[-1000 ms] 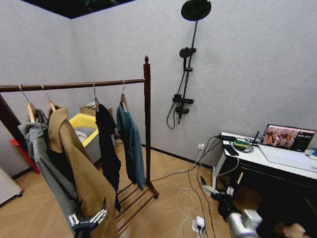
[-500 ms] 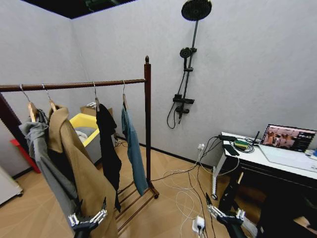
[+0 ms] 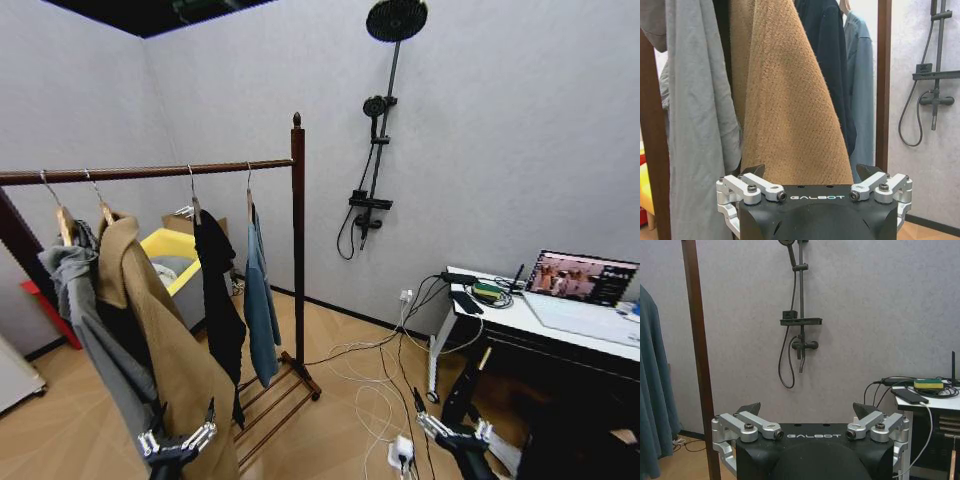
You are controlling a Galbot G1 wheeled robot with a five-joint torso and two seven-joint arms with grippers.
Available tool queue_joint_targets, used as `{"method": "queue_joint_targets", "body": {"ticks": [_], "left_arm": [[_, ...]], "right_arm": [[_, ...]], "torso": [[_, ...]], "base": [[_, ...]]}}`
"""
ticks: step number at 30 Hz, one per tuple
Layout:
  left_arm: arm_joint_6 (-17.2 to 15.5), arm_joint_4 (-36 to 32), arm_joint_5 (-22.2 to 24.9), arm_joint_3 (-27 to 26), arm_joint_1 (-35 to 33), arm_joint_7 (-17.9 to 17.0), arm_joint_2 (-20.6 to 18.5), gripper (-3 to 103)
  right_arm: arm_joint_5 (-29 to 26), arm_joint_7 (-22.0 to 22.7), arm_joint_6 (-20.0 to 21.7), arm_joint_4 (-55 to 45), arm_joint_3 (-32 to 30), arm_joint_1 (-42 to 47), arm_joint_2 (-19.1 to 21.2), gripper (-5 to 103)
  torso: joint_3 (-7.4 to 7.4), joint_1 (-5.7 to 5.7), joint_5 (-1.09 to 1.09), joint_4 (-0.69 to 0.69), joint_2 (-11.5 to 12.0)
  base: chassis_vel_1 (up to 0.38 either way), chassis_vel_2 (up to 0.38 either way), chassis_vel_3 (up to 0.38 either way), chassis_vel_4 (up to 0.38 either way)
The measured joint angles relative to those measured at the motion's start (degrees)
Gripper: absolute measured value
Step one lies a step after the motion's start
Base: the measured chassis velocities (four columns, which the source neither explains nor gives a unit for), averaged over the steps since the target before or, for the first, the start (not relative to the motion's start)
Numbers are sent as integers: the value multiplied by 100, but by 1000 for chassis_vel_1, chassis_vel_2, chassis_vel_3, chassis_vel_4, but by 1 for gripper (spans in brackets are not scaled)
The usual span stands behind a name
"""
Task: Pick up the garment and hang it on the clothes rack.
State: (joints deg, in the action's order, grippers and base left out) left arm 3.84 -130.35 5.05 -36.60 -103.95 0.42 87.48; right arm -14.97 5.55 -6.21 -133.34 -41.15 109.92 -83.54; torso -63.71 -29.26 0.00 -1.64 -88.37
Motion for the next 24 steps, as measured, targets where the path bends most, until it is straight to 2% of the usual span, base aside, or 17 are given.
{"method": "queue_joint_targets", "body": {"ticks": [12,24], "left_arm": [[0,0,0,0,0,0,0,100],[0,0,0,0,0,0,0,100]], "right_arm": [[-11,0,18,13,6,-18,5,100],[-16,1,25,18,7,-24,5,100]], "torso": [[0,0,0,-1,0],[0,0,0,-1,0]], "base": [[-43,-47,-43,-41],[-108,-105,-102,-111]]}}
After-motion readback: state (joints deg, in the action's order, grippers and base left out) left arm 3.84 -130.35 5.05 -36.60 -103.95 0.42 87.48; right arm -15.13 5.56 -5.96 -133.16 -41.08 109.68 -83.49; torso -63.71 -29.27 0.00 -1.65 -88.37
